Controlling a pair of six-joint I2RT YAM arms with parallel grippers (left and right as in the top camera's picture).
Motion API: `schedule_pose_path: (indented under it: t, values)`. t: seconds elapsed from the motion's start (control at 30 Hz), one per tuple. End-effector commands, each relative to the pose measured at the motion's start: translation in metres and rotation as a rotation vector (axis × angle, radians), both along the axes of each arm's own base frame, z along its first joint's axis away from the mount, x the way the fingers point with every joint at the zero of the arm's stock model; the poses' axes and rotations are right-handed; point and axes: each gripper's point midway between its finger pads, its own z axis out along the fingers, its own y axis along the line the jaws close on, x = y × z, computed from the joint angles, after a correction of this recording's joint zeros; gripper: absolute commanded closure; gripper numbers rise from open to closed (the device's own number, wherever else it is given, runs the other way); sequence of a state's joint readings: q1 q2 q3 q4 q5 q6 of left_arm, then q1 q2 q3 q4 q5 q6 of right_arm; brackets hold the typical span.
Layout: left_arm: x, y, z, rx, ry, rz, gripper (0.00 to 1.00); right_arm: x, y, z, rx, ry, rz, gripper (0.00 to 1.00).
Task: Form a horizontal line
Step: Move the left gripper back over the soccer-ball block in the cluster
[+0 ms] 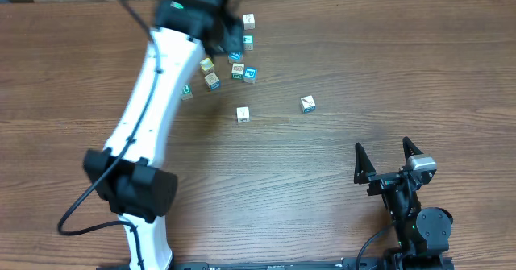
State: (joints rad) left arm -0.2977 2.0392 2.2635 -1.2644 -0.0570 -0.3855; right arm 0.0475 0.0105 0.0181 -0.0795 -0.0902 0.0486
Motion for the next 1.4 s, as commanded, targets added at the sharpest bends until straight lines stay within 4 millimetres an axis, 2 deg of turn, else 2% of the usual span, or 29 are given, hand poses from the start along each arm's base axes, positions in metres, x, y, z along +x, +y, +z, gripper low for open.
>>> schedule_pose_path:
  t: [0.0, 0.07, 0.13, 0.23, 0.3, 0.33, 0.37, 0.53, 0.73, 0.83, 0.97, 1.0, 1.1, 1.23, 1.37]
  values:
    - [0.016, 0.048, 0.054, -0.024, -0.132, 0.046, 0.33, 0.000, -0.001, -0.003, 0.003, 0.000, -0.002, 0.00]
    - [0.022, 0.072, 0.055, -0.021, -0.138, 0.096, 0.32, 0.000, -0.001, -0.003, 0.003, 0.000, -0.002, 0.00]
    - [0.024, 0.090, 0.047, -0.012, -0.118, 0.131, 0.33, 0.000, -0.001, -0.003, 0.003, 0.000, -0.002, 0.00]
    - [0.035, 0.118, 0.021, 0.048, -0.072, 0.185, 0.30, 0.000, -0.001, -0.003, 0.003, 0.000, -0.002, 0.00]
    - [0.039, 0.126, 0.003, 0.070, -0.031, 0.203, 0.29, 0.000, -0.001, -0.003, 0.003, 0.000, -0.002, 0.00]
    - [0.040, 0.127, -0.004, 0.073, -0.016, 0.204, 0.28, 0.000, -0.001, -0.003, 0.003, 0.000, -0.002, 0.00]
    - [0.043, 0.128, -0.018, 0.078, 0.016, 0.205, 0.28, 0.000, 0.000, -0.003, 0.003, 0.000, -0.002, 0.00]
    - [0.057, 0.127, -0.084, 0.127, 0.134, 0.134, 0.12, 0.000, -0.001, -0.003, 0.003, 0.000, -0.002, 0.00]
    - [0.065, 0.132, -0.159, 0.163, 0.261, 0.100, 0.12, 0.000, -0.001, -0.003, 0.003, 0.000, -0.002, 0.00]
    - [0.068, 0.132, -0.180, 0.166, 0.285, 0.098, 0.11, 0.000, -0.001, -0.003, 0.003, 0.000, -0.002, 0.00]
    - [0.072, 0.134, -0.193, 0.174, 0.290, 0.102, 0.08, 0.000, -0.001, -0.003, 0.003, 0.000, -0.002, 0.00]
    - [0.073, 0.135, -0.194, 0.175, 0.288, 0.104, 0.05, 0.000, -0.001, -0.003, 0.003, 0.000, -0.002, 0.00]
    - [0.075, 0.140, -0.195, 0.173, 0.281, 0.114, 0.04, 0.000, -0.001, -0.003, 0.003, 0.000, -0.002, 0.00]
    - [0.077, 0.148, -0.201, 0.172, 0.286, 0.126, 0.08, 0.000, -0.001, -0.003, 0.003, 0.000, -0.002, 0.00]
    - [0.075, 0.154, -0.221, 0.172, 0.320, 0.126, 0.15, 0.000, -0.001, -0.003, 0.003, 0.000, -0.002, 0.00]
